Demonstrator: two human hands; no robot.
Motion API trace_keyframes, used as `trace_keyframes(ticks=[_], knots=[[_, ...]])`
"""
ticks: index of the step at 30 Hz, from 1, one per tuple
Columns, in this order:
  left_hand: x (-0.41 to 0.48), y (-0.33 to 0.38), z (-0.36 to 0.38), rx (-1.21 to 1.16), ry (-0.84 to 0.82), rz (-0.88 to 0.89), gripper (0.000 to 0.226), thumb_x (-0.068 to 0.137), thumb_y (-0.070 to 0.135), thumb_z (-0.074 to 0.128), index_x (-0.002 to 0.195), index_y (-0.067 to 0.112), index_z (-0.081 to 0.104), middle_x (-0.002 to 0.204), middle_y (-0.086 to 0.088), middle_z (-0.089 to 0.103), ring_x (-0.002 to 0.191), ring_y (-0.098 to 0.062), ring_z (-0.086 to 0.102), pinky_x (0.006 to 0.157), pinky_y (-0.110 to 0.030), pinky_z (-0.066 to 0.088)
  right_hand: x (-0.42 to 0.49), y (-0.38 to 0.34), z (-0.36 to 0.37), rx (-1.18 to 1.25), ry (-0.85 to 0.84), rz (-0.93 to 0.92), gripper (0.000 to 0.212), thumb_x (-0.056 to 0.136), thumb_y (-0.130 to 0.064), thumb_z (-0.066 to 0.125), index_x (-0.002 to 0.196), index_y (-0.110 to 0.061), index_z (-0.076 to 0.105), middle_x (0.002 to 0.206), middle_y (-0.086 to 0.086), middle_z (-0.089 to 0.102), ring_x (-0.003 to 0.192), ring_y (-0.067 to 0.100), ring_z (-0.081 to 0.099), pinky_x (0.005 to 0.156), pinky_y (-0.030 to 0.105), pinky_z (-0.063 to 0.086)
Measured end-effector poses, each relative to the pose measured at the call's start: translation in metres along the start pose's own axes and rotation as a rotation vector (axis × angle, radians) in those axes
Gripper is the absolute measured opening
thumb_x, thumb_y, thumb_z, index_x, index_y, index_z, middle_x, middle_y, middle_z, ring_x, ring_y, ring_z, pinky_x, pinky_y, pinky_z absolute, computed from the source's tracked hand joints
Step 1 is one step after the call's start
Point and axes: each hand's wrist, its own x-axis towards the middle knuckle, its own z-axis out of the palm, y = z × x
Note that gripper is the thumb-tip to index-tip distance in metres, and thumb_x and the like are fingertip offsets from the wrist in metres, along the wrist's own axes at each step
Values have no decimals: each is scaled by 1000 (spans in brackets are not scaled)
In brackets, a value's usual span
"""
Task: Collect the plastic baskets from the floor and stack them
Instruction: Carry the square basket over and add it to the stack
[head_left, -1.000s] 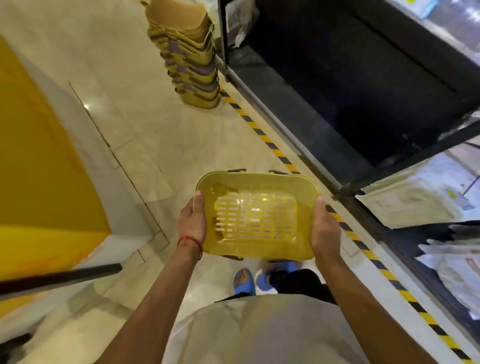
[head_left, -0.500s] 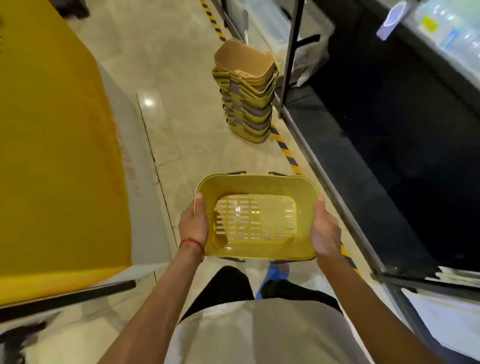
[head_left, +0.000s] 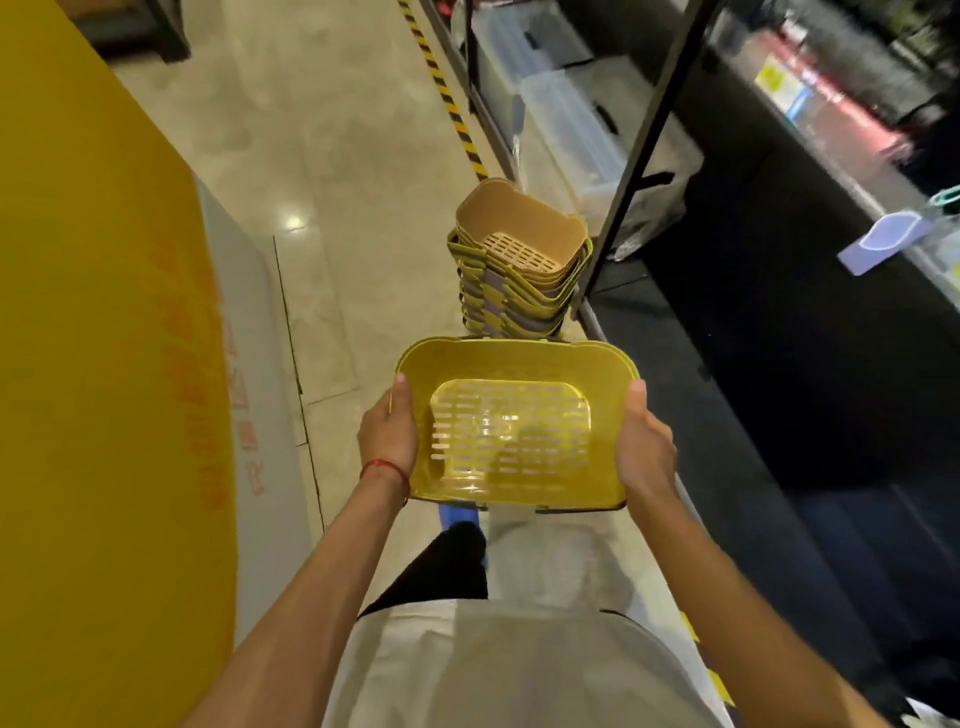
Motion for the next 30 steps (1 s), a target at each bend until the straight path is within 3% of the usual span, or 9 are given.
trace_keyframes(ticks=[3, 5, 11, 17, 19, 22, 25, 28, 30], knots=[[59, 44, 5, 45, -41, 34, 56, 100, 59, 37, 126, 19, 66, 110, 3, 61, 99, -18, 53, 88, -32, 39, 28, -47, 31, -16, 31, 21, 77, 98, -69, 17, 124, -17, 68, 132, 15, 62, 123, 36, 55, 110, 56, 39], [96, 69, 9, 76, -72, 58, 56, 100, 59, 36, 123, 19, 67, 111, 1, 62, 100, -21, 54, 90, -34, 41, 44, -72, 50, 3, 38, 28, 78, 98, -70, 16, 133, -19, 64, 136, 14, 61, 128, 38, 53, 112, 60, 35], [189, 131, 45, 102, -187, 71, 39, 96, 64, 42, 84, 36, 65, 84, 14, 61, 90, -23, 60, 86, -37, 47, 92, -119, 85, 137, 162, 93, 68, 101, -67, 21, 117, -22, 70, 113, 8, 70, 110, 32, 63, 102, 50, 47], [263, 172, 97, 163, -219, 75, 55, 97, 64, 41, 112, 21, 72, 95, 3, 63, 95, -29, 61, 91, -41, 50, 159, -161, 110, 210, 170, 89, 63, 103, -63, 27, 74, -27, 69, 65, -14, 71, 68, 2, 70, 66, 28, 51], [287, 186, 115, 176, -238, 89, 57, 97, 63, 41, 117, 19, 71, 94, 6, 62, 94, -27, 60, 88, -37, 47, 185, -172, 117, 231, 159, 89, 64, 103, -64, 25, 77, -29, 72, 68, -17, 72, 67, 1, 70, 61, 22, 49], [319, 210, 145, 202, -241, 79, 54, 97, 63, 42, 115, 21, 72, 90, 10, 61, 91, -22, 59, 85, -32, 43, 224, -190, 128, 266, 177, 156, 60, 102, -65, 26, 83, -30, 72, 82, -4, 76, 81, 14, 73, 75, 31, 56], [346, 234, 168, 229, -254, 66, 51, 95, 63, 42, 110, 25, 73, 85, 14, 59, 91, -21, 58, 85, -31, 41, 255, -206, 139, 301, 188, 194, 60, 102, -66, 27, 83, -30, 71, 75, -8, 75, 73, 8, 72, 61, 22, 53], [375, 250, 190, 267, -279, 51, 46, 93, 68, 37, 93, 32, 65, 92, 8, 62, 93, -23, 60, 88, -36, 45, 287, -219, 152, 339, 210, 257, 59, 101, -67, 26, 89, -30, 71, 83, -4, 75, 81, 13, 72, 70, 29, 54], [393, 260, 203, 303, -281, 10, 55, 94, 70, 33, 105, 25, 64, 107, 2, 62, 99, -25, 59, 92, -37, 45, 305, -227, 160, 372, 212, 334, 55, 100, -69, 27, 92, -32, 68, 97, 1, 74, 92, 20, 71, 84, 38, 56]])
